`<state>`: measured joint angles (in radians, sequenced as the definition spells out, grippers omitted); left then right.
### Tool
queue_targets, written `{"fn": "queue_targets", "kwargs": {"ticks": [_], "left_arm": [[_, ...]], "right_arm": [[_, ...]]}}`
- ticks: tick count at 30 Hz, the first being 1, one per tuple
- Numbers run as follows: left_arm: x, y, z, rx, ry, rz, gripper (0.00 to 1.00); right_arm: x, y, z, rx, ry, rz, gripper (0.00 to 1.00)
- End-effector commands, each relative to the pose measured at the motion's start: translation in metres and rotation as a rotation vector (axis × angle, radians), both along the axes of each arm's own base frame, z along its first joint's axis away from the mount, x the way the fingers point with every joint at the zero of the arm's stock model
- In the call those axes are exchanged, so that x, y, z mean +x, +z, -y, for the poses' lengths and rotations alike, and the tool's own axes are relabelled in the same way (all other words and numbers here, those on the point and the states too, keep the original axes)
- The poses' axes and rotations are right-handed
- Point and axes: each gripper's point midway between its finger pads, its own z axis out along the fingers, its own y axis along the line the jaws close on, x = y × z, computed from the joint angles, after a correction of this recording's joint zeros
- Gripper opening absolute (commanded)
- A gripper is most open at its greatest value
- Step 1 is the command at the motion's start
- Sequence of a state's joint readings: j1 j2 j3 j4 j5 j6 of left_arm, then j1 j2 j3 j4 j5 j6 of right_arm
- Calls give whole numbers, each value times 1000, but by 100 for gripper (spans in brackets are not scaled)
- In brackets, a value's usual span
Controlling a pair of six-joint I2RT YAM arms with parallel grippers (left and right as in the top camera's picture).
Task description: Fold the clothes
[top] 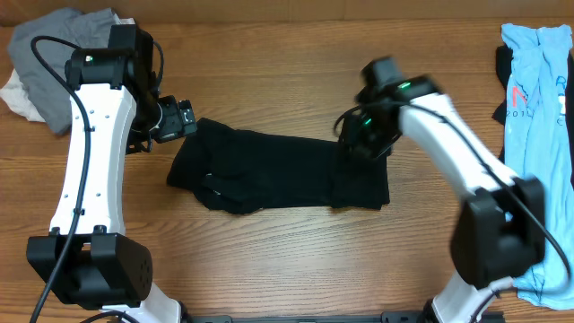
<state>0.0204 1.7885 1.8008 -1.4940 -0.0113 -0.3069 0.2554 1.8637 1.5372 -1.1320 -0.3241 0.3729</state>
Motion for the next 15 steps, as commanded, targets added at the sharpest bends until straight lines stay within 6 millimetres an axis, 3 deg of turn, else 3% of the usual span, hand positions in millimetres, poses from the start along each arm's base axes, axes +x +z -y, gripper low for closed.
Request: {"fn": "queue_targets", "kwargs": {"ticks": [1,4,8,11,15], "left_arm": [[2,10,0,-5,-13,36,100],[2,10,0,-5,-13,35,100],[4,10,0,-5,-13,40,100],[4,10,0,-5,-13,44,100],[4,10,0,-5,-13,43,100]], "right_arm": [[16,61,45,-35,-74,159,85],[10,60,91,-92,-164,116,100],[-2,41,123,-71,-117,76,100],[-15,16,129,-30,-73,27,100],[-25,-18,112,87,-20,1,100]]}}
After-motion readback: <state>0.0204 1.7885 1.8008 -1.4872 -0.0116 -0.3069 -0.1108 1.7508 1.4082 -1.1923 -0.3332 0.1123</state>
